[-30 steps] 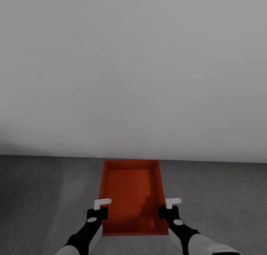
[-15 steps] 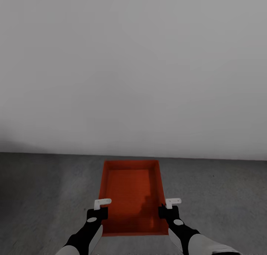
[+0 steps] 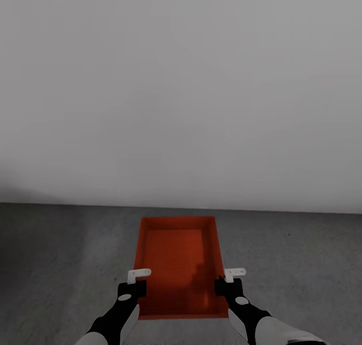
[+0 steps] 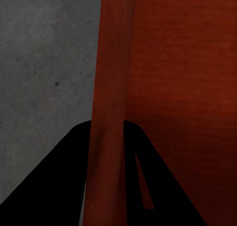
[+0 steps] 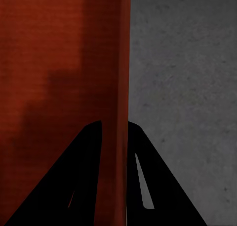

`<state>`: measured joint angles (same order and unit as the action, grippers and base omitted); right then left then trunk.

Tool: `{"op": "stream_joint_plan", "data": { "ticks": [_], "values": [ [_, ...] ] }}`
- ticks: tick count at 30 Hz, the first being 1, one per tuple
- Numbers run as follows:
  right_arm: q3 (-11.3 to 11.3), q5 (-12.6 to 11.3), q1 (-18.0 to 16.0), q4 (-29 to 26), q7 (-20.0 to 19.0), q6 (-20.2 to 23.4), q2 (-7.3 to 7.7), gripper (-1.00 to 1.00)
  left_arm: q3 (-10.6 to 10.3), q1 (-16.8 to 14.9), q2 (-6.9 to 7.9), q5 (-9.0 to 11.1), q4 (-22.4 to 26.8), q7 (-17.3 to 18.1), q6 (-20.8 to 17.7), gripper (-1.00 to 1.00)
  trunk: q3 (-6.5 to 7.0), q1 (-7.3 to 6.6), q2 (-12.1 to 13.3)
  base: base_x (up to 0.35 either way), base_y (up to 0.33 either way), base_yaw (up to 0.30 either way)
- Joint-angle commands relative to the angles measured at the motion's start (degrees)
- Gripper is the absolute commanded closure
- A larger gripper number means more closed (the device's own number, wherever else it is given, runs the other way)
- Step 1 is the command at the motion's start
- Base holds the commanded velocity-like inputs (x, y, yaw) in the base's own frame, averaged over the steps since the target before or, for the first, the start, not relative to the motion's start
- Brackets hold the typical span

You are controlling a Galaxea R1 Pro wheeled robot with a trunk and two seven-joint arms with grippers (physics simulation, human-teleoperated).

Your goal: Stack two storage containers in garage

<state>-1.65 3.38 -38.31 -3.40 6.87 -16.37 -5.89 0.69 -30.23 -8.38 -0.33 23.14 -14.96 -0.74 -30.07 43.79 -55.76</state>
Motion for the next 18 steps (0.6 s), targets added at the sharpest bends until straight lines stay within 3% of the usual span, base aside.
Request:
{"op": "stream_joint_plan", "data": {
  "ticks": [1,18],
  "values": [
    [1.3,-0.1,0.0,0.1,0.4,-0.2,0.00,1.00,2.1,0.0,0.47,-1.0,2.6,-0.5,-0.1,1.00,-0.15,0.00,0.0,0.000,0.000,0.000],
    [1.3,-0.1,0.0,0.1,0.4,-0.2,0.00,1.00,2.1,-0.1,0.47,-1.0,2.6,-0.6,-0.1,1.00,-1.71,0.00,0.0,0.000,0.000,0.000]
  ]
}}
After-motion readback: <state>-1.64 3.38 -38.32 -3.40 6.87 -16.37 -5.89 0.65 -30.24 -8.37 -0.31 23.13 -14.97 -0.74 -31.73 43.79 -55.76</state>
